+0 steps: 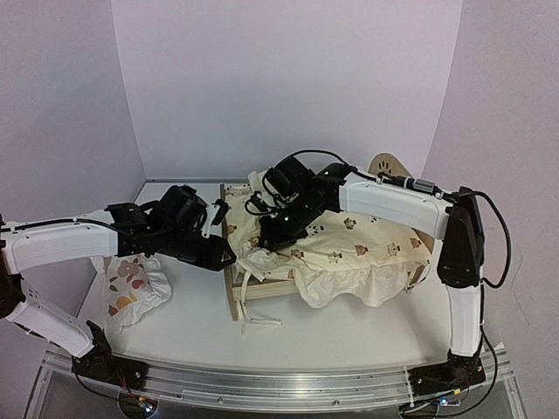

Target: Set up the pet bed

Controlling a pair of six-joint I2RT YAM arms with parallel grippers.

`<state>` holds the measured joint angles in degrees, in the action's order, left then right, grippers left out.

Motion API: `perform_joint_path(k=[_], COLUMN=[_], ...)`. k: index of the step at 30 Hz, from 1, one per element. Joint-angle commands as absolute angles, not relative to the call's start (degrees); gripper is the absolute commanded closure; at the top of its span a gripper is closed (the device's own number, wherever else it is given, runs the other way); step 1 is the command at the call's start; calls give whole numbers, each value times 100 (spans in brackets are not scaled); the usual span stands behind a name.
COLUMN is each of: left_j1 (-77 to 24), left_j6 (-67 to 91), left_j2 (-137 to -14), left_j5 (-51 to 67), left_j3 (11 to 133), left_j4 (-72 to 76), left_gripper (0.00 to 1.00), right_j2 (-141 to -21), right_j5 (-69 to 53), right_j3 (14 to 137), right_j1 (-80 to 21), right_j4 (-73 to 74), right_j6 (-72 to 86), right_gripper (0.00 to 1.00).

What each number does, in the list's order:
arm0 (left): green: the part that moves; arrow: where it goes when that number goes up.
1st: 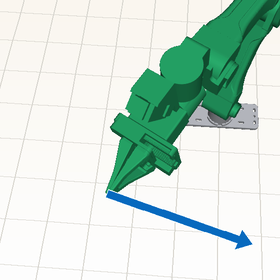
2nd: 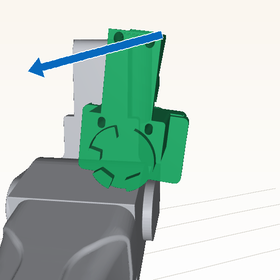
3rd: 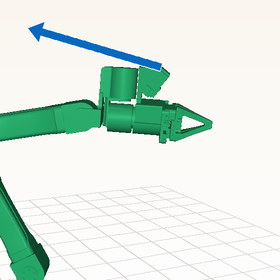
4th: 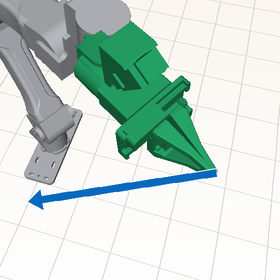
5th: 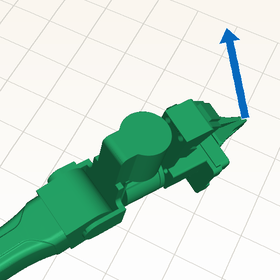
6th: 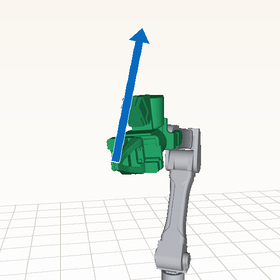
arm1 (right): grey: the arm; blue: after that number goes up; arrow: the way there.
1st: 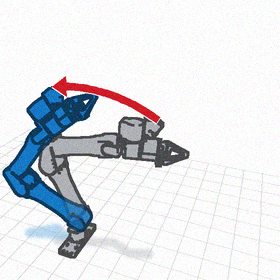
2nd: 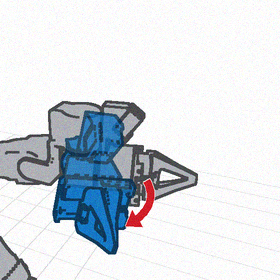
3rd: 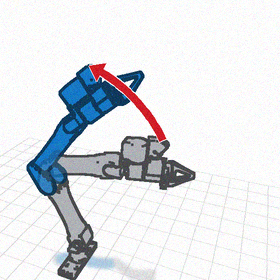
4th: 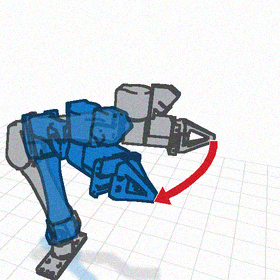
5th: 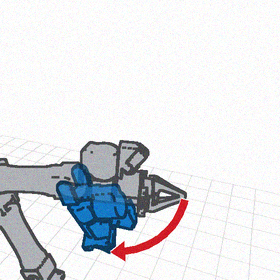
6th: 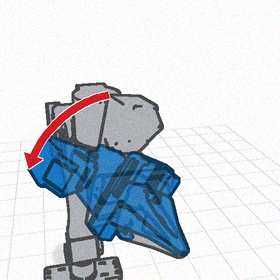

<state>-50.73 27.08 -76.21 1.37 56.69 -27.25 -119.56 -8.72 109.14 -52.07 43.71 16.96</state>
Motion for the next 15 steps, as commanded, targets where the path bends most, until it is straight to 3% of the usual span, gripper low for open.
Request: perform_joint_path(k=[1,4,9,15], left_j1=[-5115,-5115,-5120,-5104], left_j6=[2759,2738,2640,2396], left_j2=[-7877,-7976,-8281,-8632], left_j5=[-237,-381,-748,-1384], left_j3=[5870,5867,5956,6203], left_j4=[-2778,-2689,-2594,-2483], left_gripper=[66,74,97,100], right_j2=[-12107,-12038,-11775,-11291], right_j5=[-140,-343,-774,-571], right_j3=[11146,11083,10853,10462], right_j1=[-5381,-5431,-5496,-5507], right_j4=[4412,4411,4412,4412], right_j6=[1179,1095,1002,981], right_gripper=[85,80,63,45])
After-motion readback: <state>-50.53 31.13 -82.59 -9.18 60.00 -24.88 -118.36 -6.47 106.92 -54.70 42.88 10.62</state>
